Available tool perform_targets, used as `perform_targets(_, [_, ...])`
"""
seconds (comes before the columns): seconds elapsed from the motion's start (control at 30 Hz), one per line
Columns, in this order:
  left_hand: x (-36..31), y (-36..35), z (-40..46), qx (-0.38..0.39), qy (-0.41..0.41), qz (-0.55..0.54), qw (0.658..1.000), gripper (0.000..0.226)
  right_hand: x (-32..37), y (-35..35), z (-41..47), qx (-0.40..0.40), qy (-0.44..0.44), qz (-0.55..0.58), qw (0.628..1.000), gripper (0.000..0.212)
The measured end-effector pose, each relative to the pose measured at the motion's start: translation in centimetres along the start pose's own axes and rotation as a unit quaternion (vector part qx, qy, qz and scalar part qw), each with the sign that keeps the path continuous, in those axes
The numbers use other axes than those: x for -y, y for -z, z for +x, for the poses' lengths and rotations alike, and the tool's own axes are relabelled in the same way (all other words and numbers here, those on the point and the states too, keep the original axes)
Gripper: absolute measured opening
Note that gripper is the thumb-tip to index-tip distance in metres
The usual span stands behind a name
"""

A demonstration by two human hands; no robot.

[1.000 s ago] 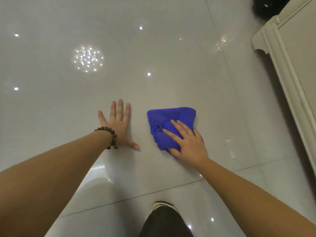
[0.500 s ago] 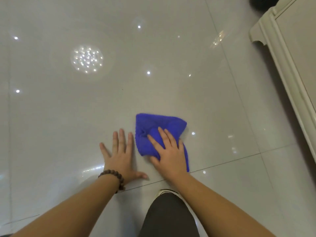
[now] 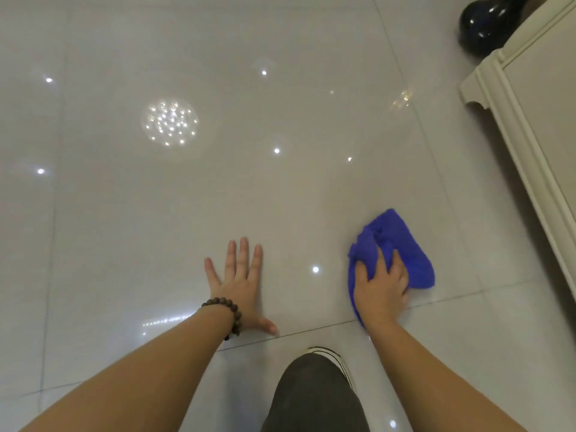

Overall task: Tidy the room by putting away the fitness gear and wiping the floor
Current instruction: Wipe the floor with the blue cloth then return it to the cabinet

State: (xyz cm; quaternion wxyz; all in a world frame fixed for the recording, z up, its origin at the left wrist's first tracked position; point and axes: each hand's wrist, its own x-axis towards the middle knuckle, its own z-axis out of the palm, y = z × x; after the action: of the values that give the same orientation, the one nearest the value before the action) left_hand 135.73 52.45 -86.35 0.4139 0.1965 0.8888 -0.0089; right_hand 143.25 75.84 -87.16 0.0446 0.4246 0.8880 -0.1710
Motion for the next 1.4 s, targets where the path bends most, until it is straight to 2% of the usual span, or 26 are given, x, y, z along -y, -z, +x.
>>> perform_targets(0.07, [0.4,0.1,-0.3,-0.016,-0.022,-0.027,0.999,0.147,3.1,0.0,-0.2,0.035,0.149,0.027,0.988,0.061])
perform_targets(0.13, [1.6,0.0,-0.9,-0.061,-0.026,-0.091,0.994,0.132,5.2,1.0,1.8,0.005,0.21,0.056,0.976,0.069])
perform_targets(0.17, [2.7,-0.1,-1.4,-0.095,-0.001,-0.116,0.989,0.128,6.0,1.7,3.6,-0.022,0.212,0.067,0.975,0.07])
perform_targets(0.23, [5.2,-0.1,-2.3,-0.143,0.103,-0.134,0.975,0.128,7.1,2.8,7.7,-0.057,0.2,0.059,0.976,0.067])
perform_targets(0.33, [9.1,-0.3,-3.0,-0.13,0.247,-0.185,0.942,0.141,8.2,2.9,13.1,-0.038,0.133,0.002,0.99,0.057])
perform_targets(0.43, [10.6,-0.4,-2.5,-0.086,0.269,-0.209,0.936,0.148,11.8,0.1,14.2,0.009,0.023,-0.027,0.999,0.057])
perform_targets(0.47, [10.7,-0.5,-2.3,-0.078,0.267,-0.209,0.937,0.149,14.0,-1.3,13.4,0.011,0.017,-0.038,0.999,0.057])
perform_targets(0.5, [10.7,-0.5,-2.1,-0.073,0.266,-0.21,0.938,0.149,16.6,-2.8,12.0,0.012,0.042,-0.049,0.998,0.057])
perform_targets(0.57, [10.8,-0.6,-2.1,-0.07,0.27,-0.209,0.937,0.149,22.4,-5.7,7.6,0.028,0.169,-0.06,0.983,0.055])
perform_targets(0.63, [10.7,-0.6,-2.1,-0.073,0.273,-0.208,0.936,0.149,27.8,-7.9,2.1,0.114,0.349,-0.048,0.929,0.053])
perform_targets(0.7, [10.6,-0.7,-2.0,-0.078,0.282,-0.205,0.934,0.147,31.8,-8.4,-3.4,0.263,0.51,-0.029,0.819,0.052])
perform_targets(0.73, [10.6,-0.7,-2.0,-0.079,0.286,-0.203,0.933,0.146,32.7,-8.2,-5.3,0.299,0.563,-0.016,0.77,0.052])
perform_targets(0.77, [10.6,-0.7,-1.9,-0.08,0.286,-0.205,0.933,0.146,33.0,-7.8,-6.0,0.299,0.591,0.004,0.749,0.052])
perform_targets(0.8, [10.7,-0.8,-1.9,-0.083,0.283,-0.211,0.932,0.146,32.5,-6.9,-5.5,0.28,0.592,0.036,0.755,0.051])
perform_targets(0.83, [10.7,-0.8,-2.0,-0.086,0.279,-0.217,0.932,0.147,31.3,-6.1,-4.0,0.254,0.572,0.07,0.777,0.05])
perform_targets(0.9, [10.9,-1.0,-2.0,-0.086,0.274,-0.216,0.933,0.149,26.8,-4.5,1.7,0.162,0.496,0.102,0.847,0.053])
perform_targets(1.0, [11.0,-1.0,-1.8,-0.084,0.269,-0.208,0.937,0.15,18.0,-0.9,12.4,0.002,0.324,0.028,0.945,0.066])
perform_targets(1.07, [11.0,-1.0,-1.8,-0.08,0.267,-0.209,0.937,0.151,13.3,0.9,15.3,-0.028,0.169,-0.013,0.985,0.062])
perform_targets(1.13, [10.9,-1.1,-1.8,-0.08,0.266,-0.212,0.937,0.151,11.5,0.2,14.6,-0.022,0.046,-0.041,0.998,0.06])
perform_targets(1.2, [11.0,-1.0,-1.9,-0.073,0.263,-0.21,0.939,0.15,13.4,-2.0,11.4,-0.019,0.063,-0.055,0.996,0.06])
perform_targets(1.27, [11.3,-0.8,-2.0,-0.056,0.249,-0.214,0.943,0.149,17.3,-5.1,6.7,-0.008,0.178,-0.064,0.982,0.059])
perform_targets(1.33, [11.6,-0.7,-2.4,-0.052,0.233,-0.226,0.944,0.147,21.9,-7.5,1.0,0.043,0.318,-0.066,0.945,0.055])
perform_targets(1.4, [12.0,-0.9,-2.9,-0.072,0.218,-0.237,0.944,0.142,26.0,-8.6,-3.9,0.142,0.433,-0.053,0.889,0.053])
